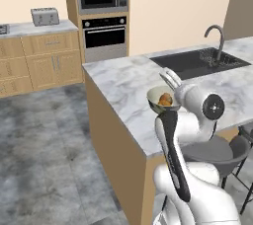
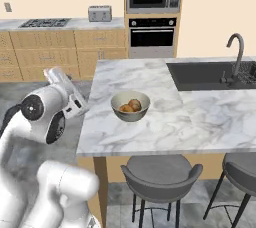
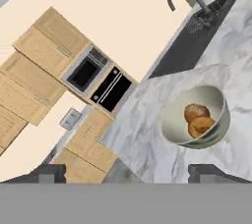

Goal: Pick up the heated bread from the toaster oven and place it in the bowl. Then move the bread bowl to the dining counter.

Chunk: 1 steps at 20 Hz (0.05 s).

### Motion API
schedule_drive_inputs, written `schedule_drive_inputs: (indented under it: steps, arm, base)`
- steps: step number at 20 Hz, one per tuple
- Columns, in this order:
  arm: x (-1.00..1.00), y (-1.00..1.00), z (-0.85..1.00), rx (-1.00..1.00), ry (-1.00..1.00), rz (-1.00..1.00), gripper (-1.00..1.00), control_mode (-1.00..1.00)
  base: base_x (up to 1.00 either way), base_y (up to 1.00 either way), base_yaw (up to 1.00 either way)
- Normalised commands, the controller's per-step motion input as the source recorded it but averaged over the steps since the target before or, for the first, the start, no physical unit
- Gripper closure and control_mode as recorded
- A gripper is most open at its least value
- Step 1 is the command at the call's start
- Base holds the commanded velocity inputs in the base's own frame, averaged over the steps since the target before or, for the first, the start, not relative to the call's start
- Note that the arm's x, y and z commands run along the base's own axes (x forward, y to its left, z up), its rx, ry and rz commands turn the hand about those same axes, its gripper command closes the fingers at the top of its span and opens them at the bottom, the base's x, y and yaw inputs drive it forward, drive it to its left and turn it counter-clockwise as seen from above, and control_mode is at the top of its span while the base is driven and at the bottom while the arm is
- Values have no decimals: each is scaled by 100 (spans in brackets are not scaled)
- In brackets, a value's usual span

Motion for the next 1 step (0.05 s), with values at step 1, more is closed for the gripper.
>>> schedule_drive_inputs:
  steps: [1]
  arm:
    - [-100,86,69,-32,-57,17,-100,-100]
  base:
    - [0,0,0]
